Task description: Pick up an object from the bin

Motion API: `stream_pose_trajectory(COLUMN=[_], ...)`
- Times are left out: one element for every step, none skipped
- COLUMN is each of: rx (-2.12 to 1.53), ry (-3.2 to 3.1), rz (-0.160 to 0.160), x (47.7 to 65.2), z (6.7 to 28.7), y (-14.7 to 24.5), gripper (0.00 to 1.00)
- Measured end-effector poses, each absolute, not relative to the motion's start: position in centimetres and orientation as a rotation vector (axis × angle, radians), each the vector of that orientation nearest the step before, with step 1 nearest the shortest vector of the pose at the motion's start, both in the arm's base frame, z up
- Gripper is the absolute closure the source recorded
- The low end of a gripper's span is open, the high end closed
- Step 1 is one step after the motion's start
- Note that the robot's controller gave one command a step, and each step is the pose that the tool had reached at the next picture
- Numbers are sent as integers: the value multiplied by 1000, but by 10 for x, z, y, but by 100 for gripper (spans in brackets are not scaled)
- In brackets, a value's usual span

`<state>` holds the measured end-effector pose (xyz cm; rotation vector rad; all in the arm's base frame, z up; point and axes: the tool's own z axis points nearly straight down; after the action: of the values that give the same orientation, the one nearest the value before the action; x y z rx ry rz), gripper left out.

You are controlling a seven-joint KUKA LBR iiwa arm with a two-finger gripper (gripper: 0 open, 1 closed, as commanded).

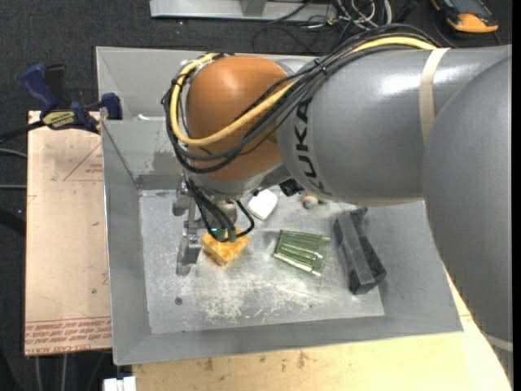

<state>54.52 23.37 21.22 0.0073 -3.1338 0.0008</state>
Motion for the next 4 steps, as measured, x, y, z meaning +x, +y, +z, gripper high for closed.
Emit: stream_pose_trajectory(rx=[1, 189, 482, 459], ry=[-3142, -3139, -3104, -3116], rz=[-2, -3, -2, 0], x=[547, 557, 562, 598], z=[217, 159, 147, 106], y=[232, 196, 120, 119], gripper=[0, 0, 0, 0])
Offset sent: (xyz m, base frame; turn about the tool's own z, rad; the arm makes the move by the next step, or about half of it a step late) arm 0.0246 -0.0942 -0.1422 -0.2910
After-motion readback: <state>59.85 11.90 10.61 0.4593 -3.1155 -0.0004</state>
